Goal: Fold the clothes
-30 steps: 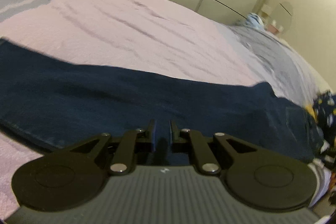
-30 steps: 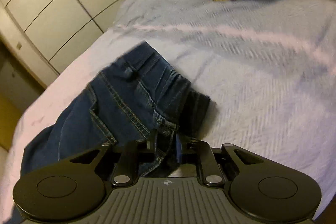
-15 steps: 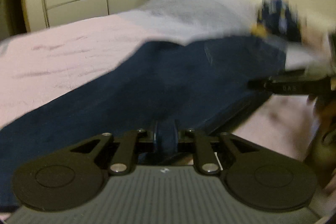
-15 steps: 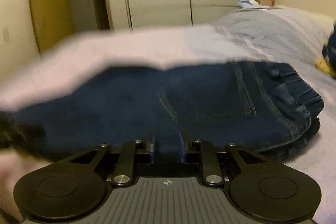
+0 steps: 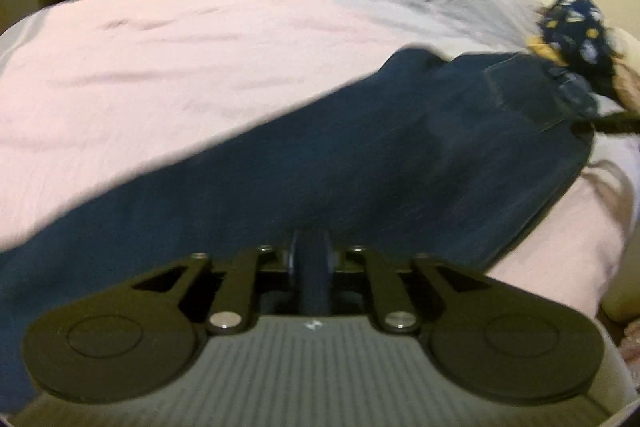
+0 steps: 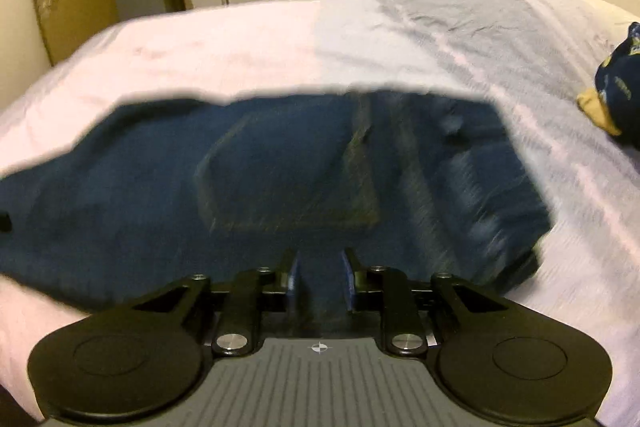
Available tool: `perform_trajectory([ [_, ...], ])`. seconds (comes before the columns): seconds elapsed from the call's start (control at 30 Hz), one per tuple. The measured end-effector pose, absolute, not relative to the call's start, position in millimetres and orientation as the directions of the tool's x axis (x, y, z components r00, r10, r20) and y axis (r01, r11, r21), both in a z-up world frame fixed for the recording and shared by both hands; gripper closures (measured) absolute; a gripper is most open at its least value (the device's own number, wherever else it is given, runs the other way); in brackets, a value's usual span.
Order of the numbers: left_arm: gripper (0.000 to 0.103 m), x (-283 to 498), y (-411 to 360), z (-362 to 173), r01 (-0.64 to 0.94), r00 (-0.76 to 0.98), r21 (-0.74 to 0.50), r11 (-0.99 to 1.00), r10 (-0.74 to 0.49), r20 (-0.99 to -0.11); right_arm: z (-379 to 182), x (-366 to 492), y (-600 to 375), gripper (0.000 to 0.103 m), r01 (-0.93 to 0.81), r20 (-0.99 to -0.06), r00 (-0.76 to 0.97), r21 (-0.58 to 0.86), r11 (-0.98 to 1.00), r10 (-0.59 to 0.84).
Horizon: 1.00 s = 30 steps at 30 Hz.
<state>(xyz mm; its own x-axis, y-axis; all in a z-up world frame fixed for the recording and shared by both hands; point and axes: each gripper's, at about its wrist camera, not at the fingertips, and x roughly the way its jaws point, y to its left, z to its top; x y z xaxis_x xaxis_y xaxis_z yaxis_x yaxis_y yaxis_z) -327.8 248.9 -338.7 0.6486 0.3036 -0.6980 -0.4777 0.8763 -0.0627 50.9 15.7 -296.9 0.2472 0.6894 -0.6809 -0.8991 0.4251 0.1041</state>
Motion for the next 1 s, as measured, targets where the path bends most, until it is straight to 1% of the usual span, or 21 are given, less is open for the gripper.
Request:
perform_trajectory([
  [0.03,0.088,-317,257,-330,-0.456,0.664,-0.082,0.886,0.278,-0.695,-287,65,14,0.075,-0.890,-0.667,0.252,0.125,0.438,0.701],
  [0.07,0.088,-306,266,-323,-0.439,0.679,-0.102,0.893,0.255,-0.688,-278,79,13,0.064,-0.880,-0.653,0.258,0.145,0.452,0.712],
  [0.1,0.087,-295,276,-318,-0.420,0.695,-0.124,0.899,0.231,-0.681,-269,95,13,0.057,-0.866,-0.633,0.275,0.164,0.472,0.724],
  [0.13,0.087,-282,289,-315,-0.398,0.712,-0.151,0.905,0.200,-0.673,-261,112,14,0.046,-0.851,-0.613,0.292,0.183,0.492,0.734],
  [0.17,0.087,-269,301,-313,-0.375,0.727,-0.178,0.910,0.170,-0.665,-253,128,16,0.039,-0.836,-0.595,0.310,0.201,0.510,0.742],
  [0.23,0.083,-244,327,-310,-0.333,0.752,-0.237,0.913,0.105,-0.651,-247,163,26,0.034,-0.812,-0.586,0.345,0.206,0.546,0.734],
  [0.33,0.081,-210,368,-325,-0.313,0.748,-0.371,0.874,-0.015,-0.664,-254,207,41,0.034,-0.773,-0.625,0.351,0.227,0.592,0.697],
  [0.37,0.081,-199,382,-331,-0.306,0.746,-0.415,0.857,-0.055,-0.664,-260,219,47,0.034,-0.756,-0.639,0.330,0.262,0.600,0.695],
  [0.47,0.080,-171,419,-354,-0.315,0.729,-0.587,0.746,-0.206,-0.653,-273,244,51,0.034,-0.677,-0.692,0.228,0.393,0.622,0.685],
  [0.6,0.078,-153,445,-368,-0.335,0.706,-0.738,0.586,-0.362,-0.608,-277,262,58,0.034,-0.623,-0.738,0.094,0.480,0.617,0.669],
  [0.67,0.078,-136,448,-375,-0.335,0.687,-0.780,0.529,-0.429,-0.586,-278,270,64,0.034,-0.594,-0.755,0.043,0.508,0.624,0.655],
  [0.73,0.077,-120,449,-385,-0.332,0.666,-0.828,0.452,-0.509,-0.545,-278,278,71,0.035,-0.571,-0.757,0.009,0.533,0.625,0.654],
  [0.93,0.077,-84,450,-417,-0.410,0.632,-0.880,0.241,-0.620,-0.464,-278,297,88,0.035,-0.525,-0.789,-0.082,0.553,0.647,0.608],
  [1.0,0.077,-79,446,-423,-0.454,0.605,-0.860,0.235,-0.628,-0.491,-284,301,88,0.035,-0.498,-0.800,-0.117,0.560,0.663,0.588],
])
